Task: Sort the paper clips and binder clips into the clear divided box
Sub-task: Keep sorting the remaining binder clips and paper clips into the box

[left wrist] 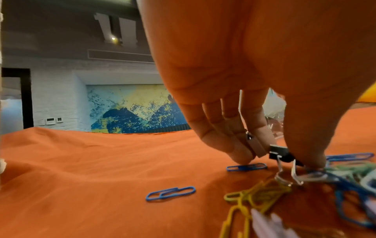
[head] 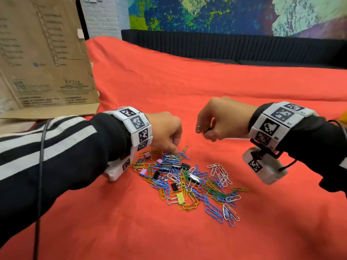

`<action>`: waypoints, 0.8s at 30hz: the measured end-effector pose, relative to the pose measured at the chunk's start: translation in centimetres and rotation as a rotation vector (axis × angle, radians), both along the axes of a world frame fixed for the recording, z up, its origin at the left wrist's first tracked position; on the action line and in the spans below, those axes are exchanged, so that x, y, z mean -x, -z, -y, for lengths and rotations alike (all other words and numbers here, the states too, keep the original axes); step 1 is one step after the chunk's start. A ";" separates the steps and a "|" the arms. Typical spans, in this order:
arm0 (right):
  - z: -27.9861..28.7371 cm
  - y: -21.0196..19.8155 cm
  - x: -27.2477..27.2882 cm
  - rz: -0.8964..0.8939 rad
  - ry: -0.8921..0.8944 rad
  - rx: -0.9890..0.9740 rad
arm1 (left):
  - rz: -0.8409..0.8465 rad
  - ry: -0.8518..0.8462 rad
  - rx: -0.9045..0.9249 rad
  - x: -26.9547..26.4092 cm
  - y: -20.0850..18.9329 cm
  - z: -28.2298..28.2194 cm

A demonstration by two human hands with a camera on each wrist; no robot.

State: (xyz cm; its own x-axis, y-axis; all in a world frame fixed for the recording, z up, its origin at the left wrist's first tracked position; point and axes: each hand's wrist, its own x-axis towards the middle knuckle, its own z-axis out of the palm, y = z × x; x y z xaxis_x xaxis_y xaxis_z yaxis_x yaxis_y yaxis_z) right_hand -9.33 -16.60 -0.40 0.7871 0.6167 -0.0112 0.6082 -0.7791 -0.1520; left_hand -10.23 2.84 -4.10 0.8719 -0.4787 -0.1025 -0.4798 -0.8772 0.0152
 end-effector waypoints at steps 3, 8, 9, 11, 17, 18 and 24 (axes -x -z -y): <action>2.3 -1.0 -1.1 0.098 0.079 -0.134 | 0.028 -0.038 0.034 -0.2 -0.7 -0.3; 4.9 -2.4 -3.4 0.328 0.231 -0.324 | 0.079 -0.095 0.208 -0.7 -2.6 -0.8; 5.0 -2.3 -3.6 0.319 0.243 -0.308 | 0.076 -0.094 0.269 -0.9 -3.0 -0.8; 5.0 -1.5 -3.7 0.266 0.236 -0.277 | 0.080 -0.090 0.392 -1.4 -3.6 -0.7; 6.0 -0.6 -3.2 0.253 0.216 -0.373 | 0.116 -0.052 0.585 -3.1 -4.5 1.8; 6.5 -0.7 -2.9 0.266 0.216 -0.369 | 0.116 -0.044 0.606 -3.5 -4.7 2.4; 8.8 -0.5 -1.5 0.273 0.196 -0.267 | 0.234 -0.036 0.440 -5.8 -4.9 7.2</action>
